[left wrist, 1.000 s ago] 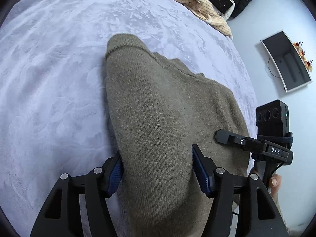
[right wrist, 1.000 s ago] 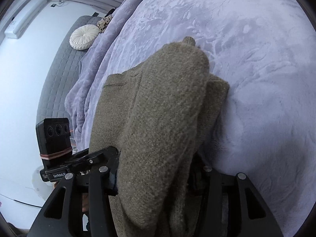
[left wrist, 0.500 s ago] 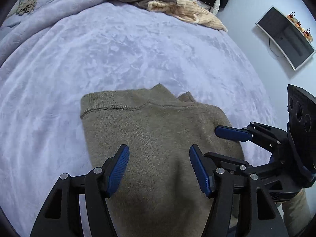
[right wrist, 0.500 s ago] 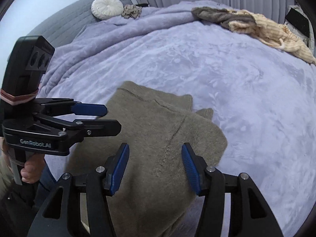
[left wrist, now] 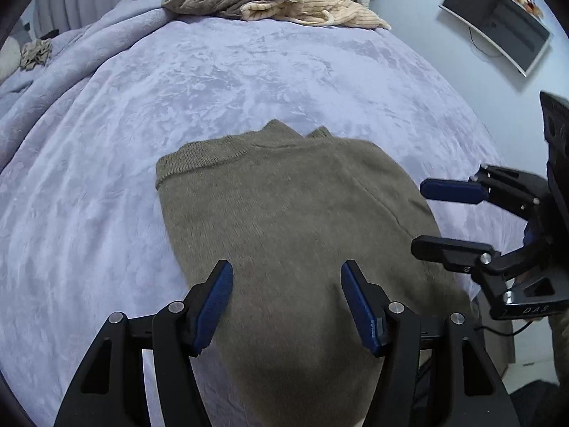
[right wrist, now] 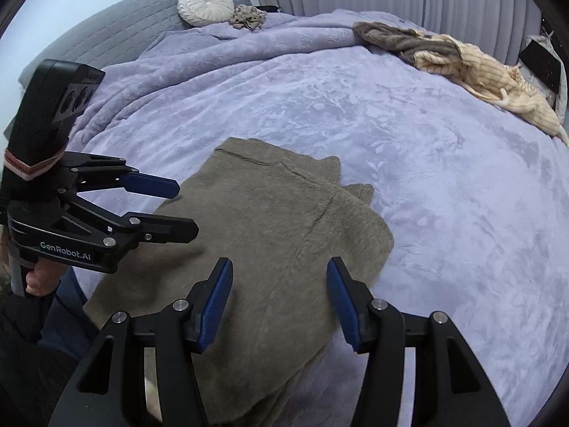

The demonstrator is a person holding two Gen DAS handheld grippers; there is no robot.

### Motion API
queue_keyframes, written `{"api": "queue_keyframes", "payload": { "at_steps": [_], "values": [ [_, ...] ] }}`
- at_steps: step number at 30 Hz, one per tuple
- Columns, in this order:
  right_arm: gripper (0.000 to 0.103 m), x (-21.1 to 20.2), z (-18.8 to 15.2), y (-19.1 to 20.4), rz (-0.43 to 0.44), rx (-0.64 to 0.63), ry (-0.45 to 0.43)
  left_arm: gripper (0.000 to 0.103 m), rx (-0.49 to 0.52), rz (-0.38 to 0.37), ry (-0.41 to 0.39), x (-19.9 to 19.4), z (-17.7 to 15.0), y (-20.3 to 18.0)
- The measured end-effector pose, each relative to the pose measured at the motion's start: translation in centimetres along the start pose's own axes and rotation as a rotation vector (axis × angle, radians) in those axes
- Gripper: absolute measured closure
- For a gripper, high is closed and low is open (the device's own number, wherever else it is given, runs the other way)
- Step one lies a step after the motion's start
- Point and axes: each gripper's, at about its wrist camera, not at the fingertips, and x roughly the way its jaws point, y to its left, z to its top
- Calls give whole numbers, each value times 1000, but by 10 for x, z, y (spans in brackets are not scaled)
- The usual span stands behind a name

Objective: Fold small clothes
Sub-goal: 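Press the folded sweater flat with both open grippers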

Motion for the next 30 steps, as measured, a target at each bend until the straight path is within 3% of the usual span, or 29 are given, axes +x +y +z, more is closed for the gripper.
{"api": "queue_keyframes", "payload": {
  "at_steps": [4, 6, 9, 14, 22, 26, 30],
  "values": [
    [44, -31, -22, 27, 56, -54, -39, 38, 56, 28, -8, -10, -29, -21],
    [44, -38, -32, 37, 107, -75, -52, 38, 82, 76, -6, -6, -38, -27],
    [44, -24, -46, 45, 125, -103, -7, 38, 101, 131, 1, 2, -45, -28],
    [44, 4, -75, 34, 98, -73, 70, 38, 124, 149, -4, 4, -55, -32],
    [44, 18, -98, 27, 97, -36, 18, 38, 93, 115, -33, 13, -65, -22],
    [44, 21, -103, 32, 63, -60, 8, 33, 90, 141, -36, 16, -66, -25],
    [36, 20, -87, 42, 24, -101, 79, 33, 42, 170, 3, 5, -50, -29]
  ]
}}
